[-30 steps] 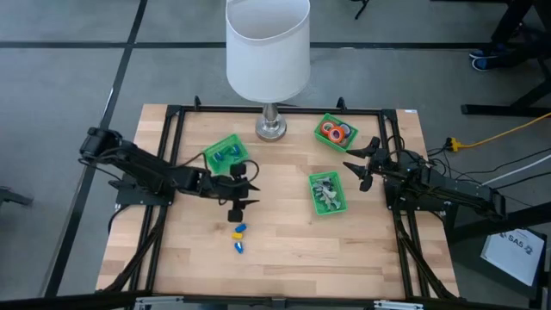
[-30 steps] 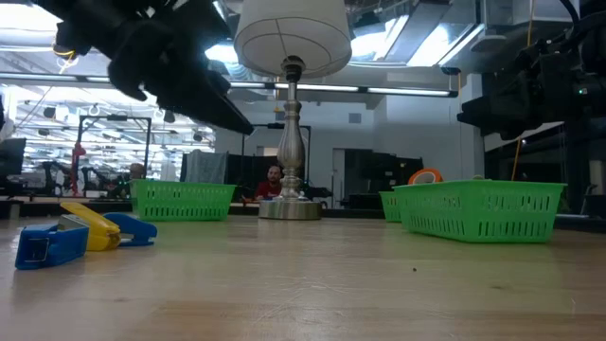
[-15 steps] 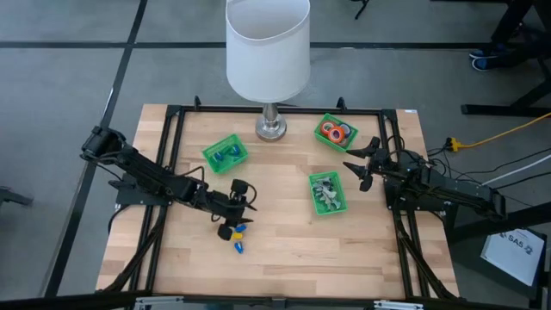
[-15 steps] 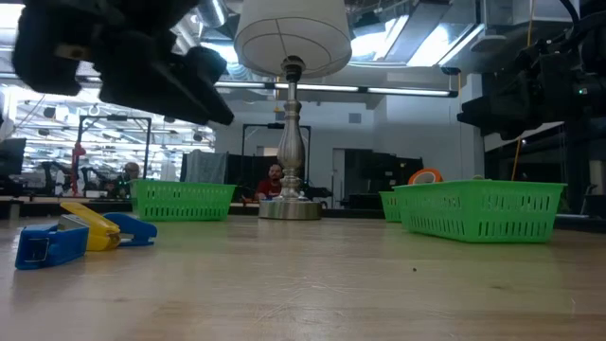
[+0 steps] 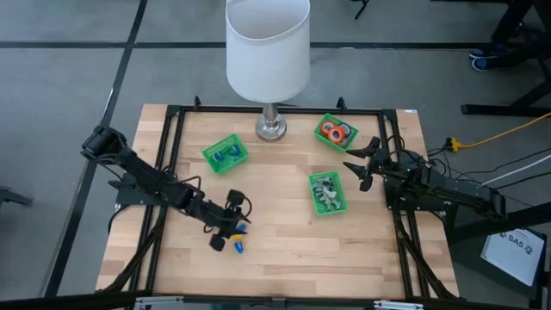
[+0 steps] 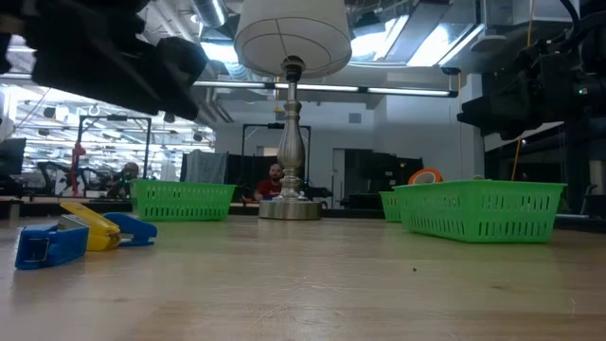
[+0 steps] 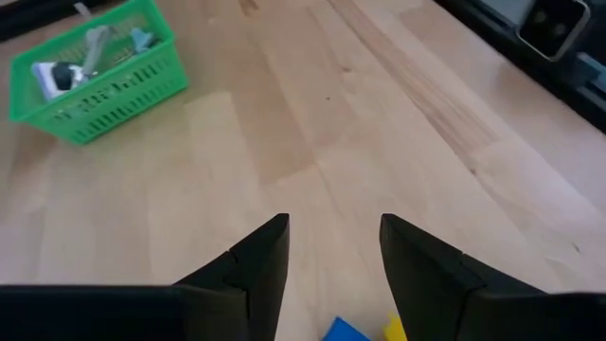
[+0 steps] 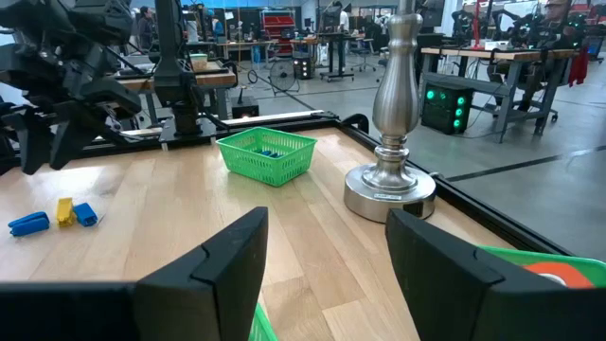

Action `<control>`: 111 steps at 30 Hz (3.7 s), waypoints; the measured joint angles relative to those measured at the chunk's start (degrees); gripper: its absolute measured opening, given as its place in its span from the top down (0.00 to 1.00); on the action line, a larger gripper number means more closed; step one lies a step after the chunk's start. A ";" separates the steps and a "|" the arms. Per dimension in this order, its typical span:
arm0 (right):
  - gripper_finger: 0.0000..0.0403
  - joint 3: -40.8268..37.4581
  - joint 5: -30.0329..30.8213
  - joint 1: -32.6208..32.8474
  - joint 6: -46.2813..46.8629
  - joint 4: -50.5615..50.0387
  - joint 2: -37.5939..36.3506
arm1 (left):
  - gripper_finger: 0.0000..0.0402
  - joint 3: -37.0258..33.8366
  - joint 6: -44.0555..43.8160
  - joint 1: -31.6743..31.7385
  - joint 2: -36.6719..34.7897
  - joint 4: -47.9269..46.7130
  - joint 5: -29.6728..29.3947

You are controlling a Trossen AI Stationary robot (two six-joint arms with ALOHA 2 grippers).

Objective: Pick and place Stapler, Stapler remover, tape
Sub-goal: Put the blue stapler into the left green bin

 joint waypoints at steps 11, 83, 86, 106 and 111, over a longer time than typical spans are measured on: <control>0.45 0.00 0.00 -0.01 -0.01 0.00 0.00 | 0.59 0.00 -2.86 -1.03 0.00 -1.26 -0.18; 0.45 0.00 0.00 0.00 -0.02 0.02 0.00 | 0.42 0.04 -13.69 -4.29 4.52 -13.25 -4.69; 0.45 0.00 0.00 0.00 -0.01 0.02 0.00 | 0.41 0.04 -15.39 -4.33 6.04 -11.93 -2.34; 0.45 0.00 0.01 0.00 -0.01 0.02 0.01 | 0.44 0.04 -18.93 -5.38 7.02 -8.92 -6.49; 0.45 0.00 0.00 -0.01 0.00 0.02 0.00 | 0.45 0.04 -20.57 -5.35 7.02 -11.68 -6.53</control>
